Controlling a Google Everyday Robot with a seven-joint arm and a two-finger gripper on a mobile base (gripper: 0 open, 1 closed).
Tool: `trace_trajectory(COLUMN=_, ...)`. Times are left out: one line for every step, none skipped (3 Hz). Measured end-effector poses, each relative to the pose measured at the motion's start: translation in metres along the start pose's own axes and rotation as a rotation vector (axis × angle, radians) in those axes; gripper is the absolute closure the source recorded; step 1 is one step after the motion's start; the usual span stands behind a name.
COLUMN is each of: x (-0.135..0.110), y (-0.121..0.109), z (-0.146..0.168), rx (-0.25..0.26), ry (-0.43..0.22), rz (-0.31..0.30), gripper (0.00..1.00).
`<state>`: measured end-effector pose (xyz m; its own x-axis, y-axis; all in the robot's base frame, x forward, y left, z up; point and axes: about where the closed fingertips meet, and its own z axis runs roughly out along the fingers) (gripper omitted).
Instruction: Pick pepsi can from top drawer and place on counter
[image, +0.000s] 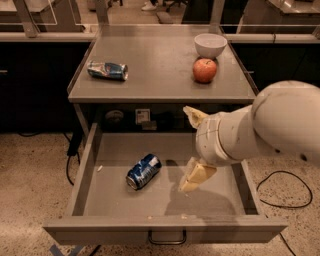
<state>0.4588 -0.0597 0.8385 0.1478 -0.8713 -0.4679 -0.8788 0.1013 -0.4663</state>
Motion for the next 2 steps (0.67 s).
trace_trajectory(x=-0.0199, y=0.0038, z=0.0073, rx=0.043, ry=-0.062, rz=-0.134, gripper=0.0)
trace_trajectory(x=-0.0199, y=0.0038, z=0.0073, rx=0.043, ry=-0.062, rz=-0.134, gripper=0.0)
